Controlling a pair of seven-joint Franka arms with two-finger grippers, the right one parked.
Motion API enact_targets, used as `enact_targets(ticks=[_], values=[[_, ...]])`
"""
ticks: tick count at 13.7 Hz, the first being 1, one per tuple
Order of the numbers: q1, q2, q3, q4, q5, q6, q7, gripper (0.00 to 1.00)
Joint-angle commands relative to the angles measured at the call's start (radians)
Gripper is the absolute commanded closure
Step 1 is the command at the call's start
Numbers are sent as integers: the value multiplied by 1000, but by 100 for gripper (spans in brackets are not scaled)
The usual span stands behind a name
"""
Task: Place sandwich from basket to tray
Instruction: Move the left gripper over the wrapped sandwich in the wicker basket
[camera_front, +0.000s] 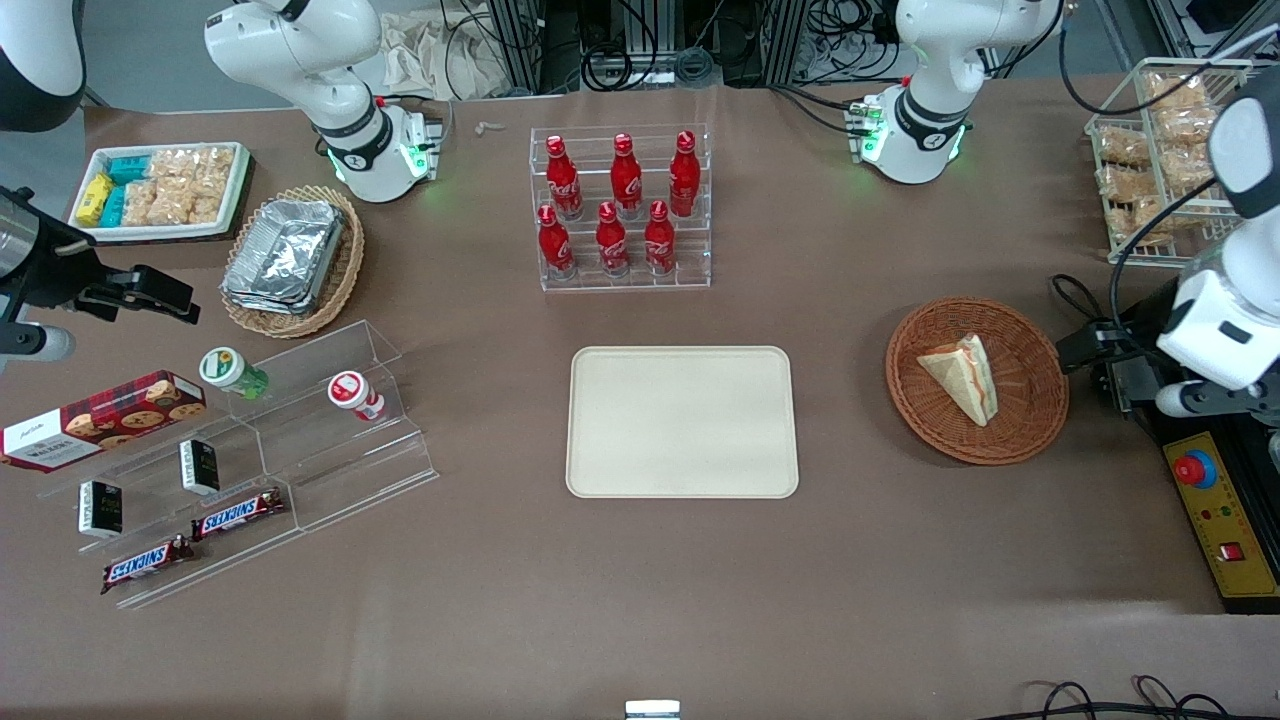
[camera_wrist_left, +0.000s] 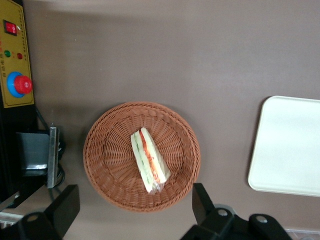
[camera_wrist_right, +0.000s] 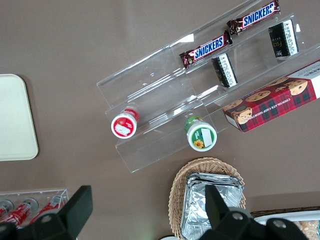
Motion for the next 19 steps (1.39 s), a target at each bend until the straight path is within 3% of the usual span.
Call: enact_targets(ticks=[1,7,9,19], values=[[2,-100,-1,-199,8,119,-76,0],[-5,-88,-4,-450,8,337,-205,0],[-4,-43,-4,-461,7,355,-293,0],[-20,90,-4,-530,5,492,-382,0]])
